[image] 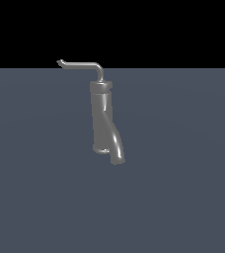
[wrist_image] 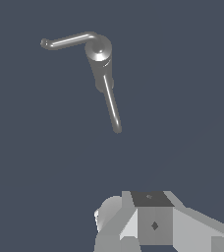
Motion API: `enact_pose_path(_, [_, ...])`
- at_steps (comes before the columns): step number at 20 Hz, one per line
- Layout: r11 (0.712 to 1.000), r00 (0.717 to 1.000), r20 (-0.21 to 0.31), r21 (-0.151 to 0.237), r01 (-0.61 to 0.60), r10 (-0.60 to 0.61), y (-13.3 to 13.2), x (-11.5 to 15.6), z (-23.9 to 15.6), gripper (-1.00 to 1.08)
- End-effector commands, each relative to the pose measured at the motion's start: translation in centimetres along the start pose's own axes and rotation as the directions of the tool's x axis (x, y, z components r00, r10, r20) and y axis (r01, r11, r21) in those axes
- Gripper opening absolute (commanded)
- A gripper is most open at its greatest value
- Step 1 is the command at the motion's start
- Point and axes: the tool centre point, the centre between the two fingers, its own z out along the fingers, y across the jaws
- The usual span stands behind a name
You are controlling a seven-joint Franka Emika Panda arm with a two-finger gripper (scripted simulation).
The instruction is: Turn on the faucet by rotating a designated handle.
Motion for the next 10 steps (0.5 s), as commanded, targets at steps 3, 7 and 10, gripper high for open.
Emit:
enact_pose_path(3, [1.000, 1.000, 0.000, 0.001, 0.000, 0.000, 0.1, 0.1, 0.0, -1.00])
enact_pose_path(7, [1.000, 1.000, -0.004, 0.012, 0.000, 0.000, 0.8, 0.5, 0.1, -1.00])
enact_pose_path(10, [1.000, 1.000, -0.005, 0.018, 0.000, 0.000, 1.2, 0.7, 0.2, -1.00])
